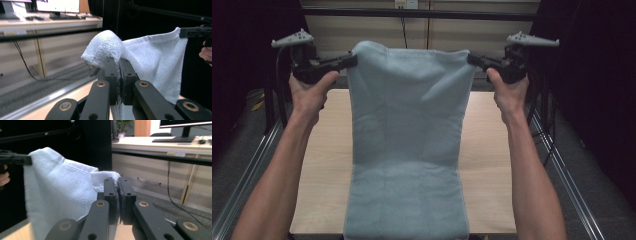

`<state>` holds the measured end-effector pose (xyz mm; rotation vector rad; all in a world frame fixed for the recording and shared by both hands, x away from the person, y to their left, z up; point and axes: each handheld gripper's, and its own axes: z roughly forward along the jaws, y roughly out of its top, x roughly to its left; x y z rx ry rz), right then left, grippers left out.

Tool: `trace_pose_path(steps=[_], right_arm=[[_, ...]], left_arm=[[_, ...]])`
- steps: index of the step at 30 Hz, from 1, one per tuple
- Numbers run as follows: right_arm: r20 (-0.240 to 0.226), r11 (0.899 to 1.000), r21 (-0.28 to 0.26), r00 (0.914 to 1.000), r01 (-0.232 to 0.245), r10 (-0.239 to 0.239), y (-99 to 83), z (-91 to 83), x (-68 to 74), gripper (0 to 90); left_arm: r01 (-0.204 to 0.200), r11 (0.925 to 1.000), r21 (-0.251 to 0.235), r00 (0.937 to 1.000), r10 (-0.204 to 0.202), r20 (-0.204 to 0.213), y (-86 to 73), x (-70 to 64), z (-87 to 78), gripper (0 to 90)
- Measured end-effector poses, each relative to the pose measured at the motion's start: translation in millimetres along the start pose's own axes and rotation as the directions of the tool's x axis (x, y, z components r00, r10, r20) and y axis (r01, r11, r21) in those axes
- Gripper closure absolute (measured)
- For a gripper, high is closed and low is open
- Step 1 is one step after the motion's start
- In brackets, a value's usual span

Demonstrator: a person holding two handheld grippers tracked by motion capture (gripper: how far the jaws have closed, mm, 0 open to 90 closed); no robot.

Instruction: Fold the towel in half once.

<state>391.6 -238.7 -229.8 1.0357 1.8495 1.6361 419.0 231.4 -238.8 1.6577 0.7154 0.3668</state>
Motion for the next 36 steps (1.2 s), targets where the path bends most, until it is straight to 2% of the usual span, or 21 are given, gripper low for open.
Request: trace_pose_path(steps=[1, 3, 4, 6, 9, 10, 14, 17, 19, 20, 21, 22, 24, 25, 26, 27, 30, 31, 32, 35, 36], right_arm=[[-0.026, 1.000, 0.016, 0.9996, 0.004, -0.004, -14.6, -3.9, 5.8, 86.5], [-0.035, 1.000, 0.025, 0.9993, 0.012, -0.011, -21.0, -6.8, 9.7, 86.5], [-0.068, 0.999, 0.040, 0.9975, 0.020, -0.017, -34.4, -13.9, 16.7, 86.5], [-0.073, 0.999, 0.044, 0.9972, 0.018, -0.015, -38.9, -16.4, 18.6, 86.5], [-0.103, 0.997, 0.081, 0.9946, -0.005, 0.013, -67.4, -26.5, 23.4, 86.5], [-0.103, 0.997, 0.081, 0.9946, -0.005, 0.013, -67.4, -26.5, 23.4, 86.5], [-0.128, 0.993, 0.116, 0.9917, 0.003, 0.012, -96.1, -41.6, 34.7, 86.5], [-0.153, 0.995, 0.095, 0.9876, -0.022, 0.037, -109.0, -59.6, 42.0, 86.5], [-0.163, 0.993, 0.119, 0.9856, -0.027, 0.046, -128.2, -74.9, 52.1, 86.5], [-0.163, 0.993, 0.119, 0.9856, -0.027, 0.046, -128.2, -74.9, 52.1, 86.5], [-0.165, 0.991, 0.134, 0.9851, -0.027, 0.049, -134.9, -77.5, 55.0, 86.5], [-0.175, 0.982, 0.183, 0.9818, -0.041, 0.074, -159.3, -83.5, 63.3, 86.5], [-0.176, 0.978, 0.203, 0.9809, -0.047, 0.083, -168.4, -84.6, 65.8, 86.5], [-0.184, 0.965, 0.251, 0.9755, -0.071, 0.120, -195.7, -86.9, 72.4, 86.5], [-0.180, 0.960, 0.273, 0.9762, -0.069, 0.121, -203.7, -87.4, 74.1, 86.5], [-0.169, 0.954, 0.290, 0.9778, -0.071, 0.124, -213.0, -88.6, 75.9, 86.5], [-0.186, 0.943, 0.305, 0.9633, -0.131, 0.193, -238.4, -89.7, 78.8, 86.5], [-0.185, 0.931, 0.341, 0.9612, -0.133, 0.205, -247.8, -87.4, 82.2, 86.5], [-0.171, 0.917, 0.388, 0.9695, -0.098, 0.176, -256.8, -84.8, 86.7, 86.4], [-0.175, 0.883, 0.455, 0.9600, -0.119, 0.219, -282.9, -78.8, 93.4, 86.5], [-0.175, 0.883, 0.455, 0.9600, -0.119, 0.219, -282.9, -78.8, 93.4, 86.5]], left_arm=[[0.005, 0.9999, 0.013, 0.9999, -0.005, 0.013, -13.3, -2.3, -4.3, 86.6], [0.015, 0.9997, 0.021, 0.9995, -0.016, 0.027, -23.7, -4.8, -8.6, 86.7], [0.022, 0.9992, 0.033, 0.9989, -0.023, 0.042, -34.6, -6.5, -11.9, 86.7], [0.022, 0.9985, 0.050, 0.9988, -0.024, 0.043, -41.7, -7.9, -13.6, 86.6], [0.039, 0.9958, 0.083, 0.9959, -0.046, 0.078, -73.8, -14.6, -24.8, 86.7], [0.039, 0.9958, 0.083, 0.9959, -0.046, 0.078, -73.8, -14.6, -24.8, 86.7], [0.071, 0.9931, 0.094, 0.9926, -0.079, 0.092, -106.9, -29.1, -44.7, 86.6], [0.050, 0.9922, 0.115, 0.9919, -0.063, 0.110, -124.8, -48.0, -61.0, 86.6], [0.036, 0.9896, 0.140, 0.9912, -0.053, 0.121, -136.3, -56.8, -68.0, 86.6], [0.027, 0.9871, 0.158, 0.9923, -0.045, 0.115, -141.3, -59.4, -70.0, 86.6], [0.030, 0.9796, 0.199, 0.9928, -0.052, 0.107, -149.7, -60.7, -72.7, 86.6], [0.046, 0.9757, 0.214, 0.9918, -0.070, 0.107, -157.2, -61.1, -75.4, 86.6], [0.068, 0.9673, 0.244, 0.9896, -0.097, 0.107, -174.2, -64.1, -80.0, 86.6], [0.070, 0.9625, 0.262, 0.9885, -0.102, 0.112, -184.2, -67.9, -81.3, 86.6], [0.057, 0.9477, 0.314, 0.9895, -0.096, 0.109, -203.0, -75.3, -80.8, 86.6], [0.053, 0.9416, 0.332, 0.9918, -0.089, 0.092, -213.4, -79.2, -81.0, 86.6], [0.079, 0.9200, 0.384, 0.9874, -0.125, 0.097, -245.1, -83.2, -79.3, 86.6], [0.097, 0.9087, 0.406, 0.9832, -0.151, 0.103, -254.4, -82.7, -77.3, 86.6], [0.101, 0.9007, 0.423, 0.9818, -0.159, 0.104, -262.7, -83.9, -75.2, 86.6], [0.096, 0.8702, 0.483, 0.9816, -0.163, 0.098, -282.4, -85.9, -67.4, 86.5], [0.096, 0.8702, 0.483, 0.9816, -0.163, 0.098, -282.4, -85.9, -67.4, 86.5]])
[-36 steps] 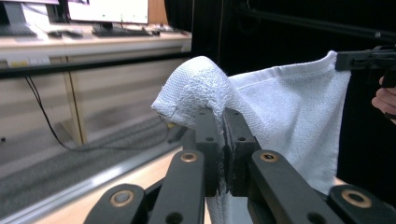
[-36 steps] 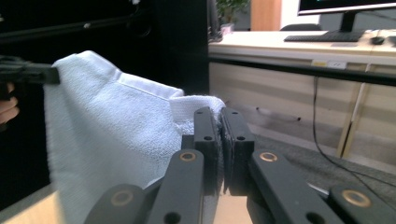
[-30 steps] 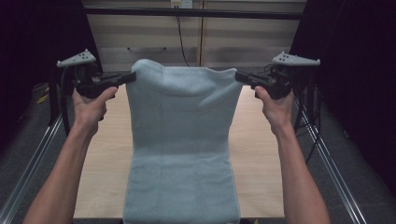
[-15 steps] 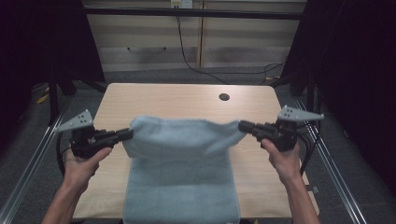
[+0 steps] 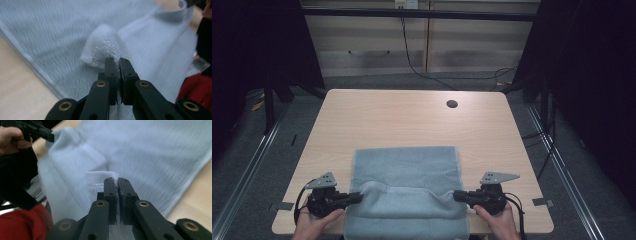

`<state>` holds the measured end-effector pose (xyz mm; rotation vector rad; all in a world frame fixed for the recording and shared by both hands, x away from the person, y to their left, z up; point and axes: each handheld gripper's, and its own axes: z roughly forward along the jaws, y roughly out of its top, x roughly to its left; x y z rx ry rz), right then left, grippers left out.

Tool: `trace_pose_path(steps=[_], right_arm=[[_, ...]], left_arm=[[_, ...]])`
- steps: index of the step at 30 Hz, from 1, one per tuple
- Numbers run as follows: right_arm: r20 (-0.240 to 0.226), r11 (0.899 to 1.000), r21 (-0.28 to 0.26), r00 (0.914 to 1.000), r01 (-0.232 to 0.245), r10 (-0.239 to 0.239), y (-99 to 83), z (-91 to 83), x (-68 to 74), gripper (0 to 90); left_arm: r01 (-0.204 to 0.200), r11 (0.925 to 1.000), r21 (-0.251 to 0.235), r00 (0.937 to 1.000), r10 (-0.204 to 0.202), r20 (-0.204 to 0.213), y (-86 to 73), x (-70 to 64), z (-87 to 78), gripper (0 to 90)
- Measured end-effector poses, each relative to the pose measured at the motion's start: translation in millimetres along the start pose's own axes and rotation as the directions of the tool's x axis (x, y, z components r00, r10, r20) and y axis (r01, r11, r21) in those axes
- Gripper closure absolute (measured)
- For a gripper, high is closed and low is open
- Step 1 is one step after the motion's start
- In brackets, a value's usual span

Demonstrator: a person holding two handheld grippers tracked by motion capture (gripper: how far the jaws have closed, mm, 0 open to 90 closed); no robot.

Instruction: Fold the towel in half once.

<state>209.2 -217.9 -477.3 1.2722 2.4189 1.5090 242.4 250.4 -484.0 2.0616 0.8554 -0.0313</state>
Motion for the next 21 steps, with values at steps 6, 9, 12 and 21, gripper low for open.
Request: trace_pose_path(steps=[6, 9, 12, 21], right_arm=[[0.061, 0.991, 0.136, 0.9980, 0.009, -0.017, -12.6, 24.1, -6.9, 86.5], [0.076, 0.993, 0.118, 0.9968, 0.016, -0.025, -10.4, 27.7, -12.6, 86.7], [0.110, 0.994, 0.105, 0.9934, 0.020, -0.032, -0.1, 35.0, -24.8, 86.9], [0.194, 0.997, 0.073, 0.9810, 0.002, -0.016, 29.5, 54.9, -60.2, 86.9]], left_arm=[[0.007, 0.9992, 0.039, 0.9998, -0.007, -0.018, -5.5, 12.9, 14.6, 86.5], [-0.010, 0.9994, 0.034, 0.9994, 0.011, -0.033, -0.3, 18.8, 18.8, 86.6], [0.003, 1.0000, 0.007, 0.9978, -0.003, -0.066, 11.6, 33.3, 28.6, 86.6], [0.029, 0.9988, -0.039, 0.9931, -0.034, -0.113, 34.5, 61.2, 48.2, 86.6]])
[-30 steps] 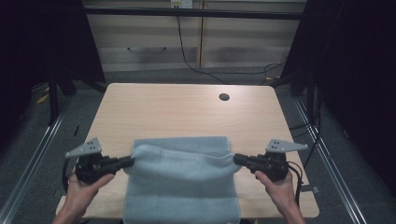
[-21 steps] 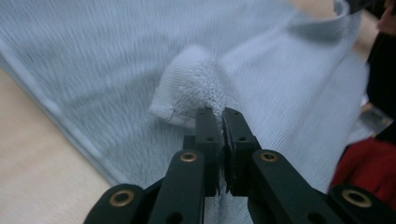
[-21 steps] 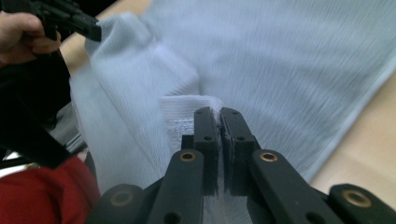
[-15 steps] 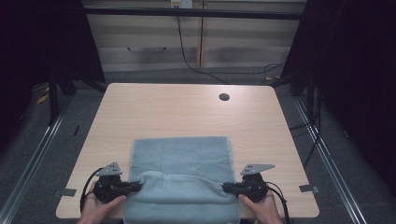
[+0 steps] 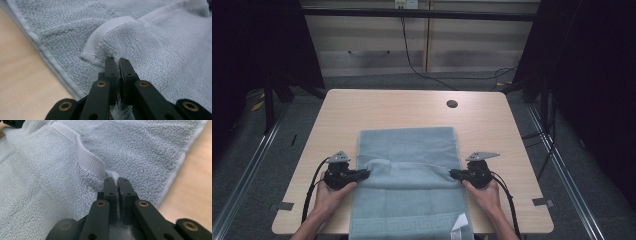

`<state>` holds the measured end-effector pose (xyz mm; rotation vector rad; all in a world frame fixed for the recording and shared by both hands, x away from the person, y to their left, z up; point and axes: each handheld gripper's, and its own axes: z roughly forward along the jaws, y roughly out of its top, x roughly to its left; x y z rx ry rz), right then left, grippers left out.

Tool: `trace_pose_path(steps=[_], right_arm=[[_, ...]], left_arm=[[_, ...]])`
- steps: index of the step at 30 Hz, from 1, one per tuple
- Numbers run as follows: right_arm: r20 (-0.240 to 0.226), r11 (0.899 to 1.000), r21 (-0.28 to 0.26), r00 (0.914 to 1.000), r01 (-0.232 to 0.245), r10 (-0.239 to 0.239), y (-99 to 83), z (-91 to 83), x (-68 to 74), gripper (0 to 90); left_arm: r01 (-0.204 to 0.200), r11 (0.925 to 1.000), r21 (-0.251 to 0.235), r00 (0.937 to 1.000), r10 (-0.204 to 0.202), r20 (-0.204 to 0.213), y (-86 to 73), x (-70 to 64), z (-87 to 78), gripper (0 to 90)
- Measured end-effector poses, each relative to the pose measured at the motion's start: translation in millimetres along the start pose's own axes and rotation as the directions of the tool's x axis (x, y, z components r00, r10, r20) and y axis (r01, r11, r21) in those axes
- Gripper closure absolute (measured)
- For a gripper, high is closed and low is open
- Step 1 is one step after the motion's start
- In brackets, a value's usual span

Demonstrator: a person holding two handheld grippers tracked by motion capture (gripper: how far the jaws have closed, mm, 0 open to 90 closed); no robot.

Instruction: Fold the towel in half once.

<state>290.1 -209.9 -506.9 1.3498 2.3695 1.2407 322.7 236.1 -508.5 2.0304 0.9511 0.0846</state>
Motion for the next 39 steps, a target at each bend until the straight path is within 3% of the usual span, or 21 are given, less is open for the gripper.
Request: trace_pose_path(steps=[3, 8, 11, 14, 17, 19, 22, 23, 26, 28, 29, 32, 34, 36, 37, 38, 39], right_arm=[[0.003, 0.999, -0.016, 0.9996, -0.028, 0.028, 7.0, 6.5, -10.7, 86.9], [0.025, 0.998, -0.044, 0.9981, -0.055, 0.056, 16.0, 15.7, -23.2, 86.9], [0.033, 0.993, -0.071, 0.9951, -0.090, 0.093, 20.2, 21.2, -29.4, 86.9], [0.060, 0.996, -0.050, 0.9947, -0.080, 0.083, 29.6, 25.9, -34.2, 86.9], [0.078, 0.996, -0.036, 0.9937, -0.078, 0.080, 35.6, 29.1, -34.8, 86.9], [0.087, 0.997, -0.024, 0.9938, -0.068, 0.070, 39.8, 30.0, -34.4, 86.8], [0.074, 0.997, -0.066, 0.9958, -0.049, 0.054, 47.3, 19.4, -32.8, 86.8], [0.060, 0.991, -0.121, 0.9967, -0.048, 0.056, 53.8, 4.9, -33.0, 86.8], [0.049, 0.986, -0.164, 0.9976, -0.041, 0.049, 61.0, -9.5, -30.8, 86.8], [0.029, 0.975, -0.221, 0.9990, -0.026, 0.034, 68.6, -27.5, -24.3, 86.8], [0.024, 0.970, -0.244, 0.9994, -0.017, 0.023, 70.8, -34.7, -20.3, 86.8], [-0.002, 0.953, -0.302, 0.9998, 0.018, -0.020, 74.6, -58.1, -4.9, 86.8], [-0.007, 0.950, -0.310, 0.9997, 0.020, -0.023, 74.7, -62.1, -2.3, 86.7], [-0.023, 0.936, -0.350, 0.9987, 0.034, -0.044, 74.8, -77.2, 6.5, 86.8], [-0.023, 0.932, -0.360, 0.9984, 0.040, -0.052, 74.1, -82.2, 9.8, 86.8], [-0.024, 0.930, -0.365, 0.9979, 0.048, -0.061, 72.8, -86.2, 13.0, 86.8], [-0.024, 0.930, -0.365, 0.9979, 0.048, -0.061, 72.8, -86.2, 13.0, 86.8]], left_arm=[[0.003, 0.9999, -0.014, 0.9999, -0.004, -0.016, 9.2, 9.6, 8.5, 86.7], [0.060, 0.9976, -0.033, 0.9977, -0.061, -0.031, 24.2, 26.4, 22.3, 86.6], [0.071, 0.9966, -0.042, 0.9960, -0.073, -0.052, 30.8, 31.4, 28.3, 86.6], [0.096, 0.9946, -0.041, 0.9942, -0.098, -0.045, 34.9, 36.4, 31.2, 86.6], [0.111, 0.9927, -0.046, 0.9914, -0.114, -0.065, 40.4, 39.0, 34.3, 86.6], [0.132, 0.9894, -0.060, 0.9894, -0.136, -0.052, 42.9, 42.0, 32.8, 86.5], [0.132, 0.9834, -0.124, 0.9906, -0.135, -0.020, 52.7, 42.4, 17.4, 86.5], [0.114, 0.9817, -0.152, 0.9928, -0.118, -0.017, 59.1, 39.6, 6.5, 86.6], [0.078, 0.9796, -0.186, 0.9966, -0.081, -0.013, 68.0, 32.2, -8.5, 86.5], [0.070, 0.9673, -0.244, 0.9975, -0.066, 0.025, 73.6, 22.8, -23.6, 86.5], [0.055, 0.9657, -0.254, 0.9984, -0.051, 0.022, 75.3, 19.4, -29.3, 86.6], [0.016, 0.9513, -0.308, 0.9994, -0.006, 0.034, 77.7, 4.9, -50.3, 86.6], [0.016, 0.9448, -0.327, 0.9993, -0.005, 0.036, 77.6, -1.1, -59.9, 86.6], [-0.015, 0.9297, -0.368, 0.9979, 0.037, 0.053, 78.1, -14.1, -78.6, 86.6], [-0.015, 0.9297, -0.368, 0.9979, 0.037, 0.053, 78.1, -14.1, -78.6, 86.6], [-0.025, 0.9251, -0.379, 0.9969, 0.052, 0.059, 76.8, -18.3, -84.6, 86.6], [-0.039, 0.9264, -0.375, 0.9964, 0.064, 0.055, 74.2, -22.3, -89.0, 86.6]])
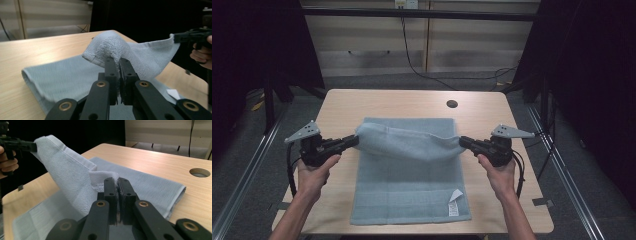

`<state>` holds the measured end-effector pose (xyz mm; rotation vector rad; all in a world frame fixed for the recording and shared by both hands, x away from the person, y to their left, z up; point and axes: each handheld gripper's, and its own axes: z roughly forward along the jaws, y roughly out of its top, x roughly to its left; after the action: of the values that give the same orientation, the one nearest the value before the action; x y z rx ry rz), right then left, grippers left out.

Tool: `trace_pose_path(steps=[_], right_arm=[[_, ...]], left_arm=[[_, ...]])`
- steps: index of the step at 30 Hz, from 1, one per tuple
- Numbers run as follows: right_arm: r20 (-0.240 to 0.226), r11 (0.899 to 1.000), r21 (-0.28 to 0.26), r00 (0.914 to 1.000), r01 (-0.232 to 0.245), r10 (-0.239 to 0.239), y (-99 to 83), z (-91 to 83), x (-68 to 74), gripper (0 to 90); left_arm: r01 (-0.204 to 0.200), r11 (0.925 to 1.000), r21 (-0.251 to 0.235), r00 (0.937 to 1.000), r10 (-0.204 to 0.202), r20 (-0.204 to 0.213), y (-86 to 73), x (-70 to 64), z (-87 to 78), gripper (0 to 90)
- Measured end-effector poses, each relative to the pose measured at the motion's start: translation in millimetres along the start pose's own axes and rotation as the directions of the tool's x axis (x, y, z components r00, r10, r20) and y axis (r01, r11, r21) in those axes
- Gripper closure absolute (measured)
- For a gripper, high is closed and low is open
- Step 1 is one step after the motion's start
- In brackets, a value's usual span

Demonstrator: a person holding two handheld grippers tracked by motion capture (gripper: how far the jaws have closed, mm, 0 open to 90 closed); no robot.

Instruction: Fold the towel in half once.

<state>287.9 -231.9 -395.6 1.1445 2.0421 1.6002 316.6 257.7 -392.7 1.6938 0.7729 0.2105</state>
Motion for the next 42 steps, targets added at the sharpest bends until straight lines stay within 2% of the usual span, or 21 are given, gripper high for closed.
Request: trace_pose_path(steps=[3, 6, 7, 8, 9, 10, 11, 13, 14, 15, 20, 21, 23, 28, 29, 31, 32, 34, 36, 39, 42], right_arm=[[-0.013, 1.000, 0.028, 0.9998, 0.015, -0.015, -10.4, -9.2, 9.0, 86.7], [-0.007, 0.995, 0.104, 0.9999, -0.011, 0.011, -38.8, -9.6, 7.8, 86.7], [-0.009, 0.993, 0.118, 0.9995, -0.027, 0.029, -47.0, -8.7, 6.7, 86.7], [-0.010, 0.990, 0.133, 0.9992, -0.038, 0.040, -54.7, -8.1, 6.2, 86.6], [-0.013, 0.988, 0.146, 0.9989, -0.043, 0.045, -61.8, -7.9, 6.3, 86.6], [-0.018, 0.987, 0.156, 0.9986, -0.046, 0.050, -67.9, -8.6, 8.0, 86.5], [-0.018, 0.987, 0.156, 0.9986, -0.046, 0.050, -67.9, -8.6, 8.0, 86.5], [-0.033, 0.983, 0.173, 0.9976, -0.055, 0.062, -79.4, -10.9, 11.3, 86.4], [-0.065, 0.978, 0.201, 0.9949, -0.062, 0.077, -92.0, -13.3, 16.2, 86.0], [-0.067, 0.974, 0.217, 0.9950, -0.058, 0.074, -95.9, -14.0, 18.2, 85.9], [-0.083, 0.962, 0.266, 0.9923, -0.066, 0.092, -116.0, -21.7, 26.8, 83.5], [-0.083, 0.962, 0.266, 0.9923, -0.066, 0.092, -116.0, -21.7, 26.8, 83.5], [-0.083, 0.958, 0.280, 0.9931, -0.057, 0.083, -120.7, -24.9, 29.6, 81.7], [-0.068, 0.950, 0.305, 0.9936, -0.066, 0.091, -129.2, -35.9, 32.2, 75.5], [-0.062, 0.946, 0.317, 0.9936, -0.070, 0.094, -131.0, -39.9, 34.5, 70.4], [-0.060, 0.947, 0.314, 0.9942, -0.066, 0.089, -131.6, -42.3, 35.8, 68.5], [-0.059, 0.949, 0.308, 0.9940, -0.070, 0.092, -131.7, -44.7, 37.2, 67.0], [-0.053, 0.955, 0.285, 0.9939, -0.078, 0.097, -130.4, -50.5, 39.4, 64.7], [-0.050, 0.957, 0.279, 0.9942, -0.078, 0.095, -129.6, -51.1, 39.6, 63.8], [-0.047, 0.960, 0.271, 0.9955, -0.067, 0.082, -124.8, -50.0, 41.2, 61.9], [-0.054, 0.966, 0.251, 0.9954, -0.064, 0.080, -121.0, -48.6, 40.9, 62.0]], left_arm=[[-0.030, 0.9981, 0.054, 0.9995, 0.030, -0.004, -16.7, -7.6, -10.1, 86.4], [-0.003, 0.9917, 0.129, 0.9999, 0.005, -0.010, -50.6, -5.3, -8.3, 86.4], [-0.003, 0.9917, 0.129, 0.9999, 0.005, -0.010, -50.6, -5.3, -8.3, 86.3], [0.008, 0.9891, 0.147, 1.0000, -0.007, -0.007, -64.5, -7.2, -8.2, 86.3], [0.008, 0.9891, 0.147, 1.0000, -0.007, -0.007, -64.5, -7.2, -8.2, 86.3], [-0.008, 0.9832, 0.182, 1.0000, 0.007, 0.005, -75.5, -10.7, -10.2, 86.1], [-0.008, 0.9832, 0.182, 1.0000, 0.007, 0.005, -75.5, -10.7, -10.2, 85.8], [-0.016, 0.9754, 0.220, 0.9997, 0.012, 0.020, -91.1, -15.3, -14.3, 85.6], [-0.019, 0.9724, 0.233, 0.9996, 0.014, 0.024, -95.3, -16.6, -15.6, 85.4], [-0.013, 0.9669, 0.255, 0.9994, 0.005, 0.034, -103.8, -19.2, -18.2, 85.1], [-0.030, 0.9428, 0.332, 0.9984, 0.012, 0.055, -120.4, -26.5, -19.9, 82.3], [-0.030, 0.9428, 0.332, 0.9984, 0.012, 0.055, -120.4, -26.5, -19.9, 81.3], [-0.034, 0.9344, 0.355, 0.9985, 0.017, 0.051, -124.0, -30.1, -23.0, 79.3], [-0.035, 0.9370, 0.348, 0.9957, 0.003, 0.092, -129.6, -38.6, -37.9, 71.4], [-0.046, 0.9404, 0.337, 0.9948, 0.012, 0.101, -129.5, -40.2, -41.3, 69.8], [-0.032, 0.9519, 0.305, 0.9947, 0.001, 0.103, -127.1, -41.1, -49.4, 68.2], [-0.029, 0.9590, 0.282, 0.9945, -0.001, 0.105, -125.3, -40.7, -54.3, 68.2], [-0.010, 0.9649, 0.262, 0.9964, -0.013, 0.084, -120.9, -36.9, -60.2, 67.3], [-0.011, 0.9657, 0.259, 0.9972, -0.009, 0.075, -119.3, -34.7, -60.5, 66.9], [0.003, 0.9651, 0.262, 0.9997, -0.009, 0.023, -112.5, -24.8, -52.9, 67.1], [0.015, 0.9648, 0.262, 0.9997, -0.020, 0.016, -110.0, -19.4, -42.5, 67.5]])
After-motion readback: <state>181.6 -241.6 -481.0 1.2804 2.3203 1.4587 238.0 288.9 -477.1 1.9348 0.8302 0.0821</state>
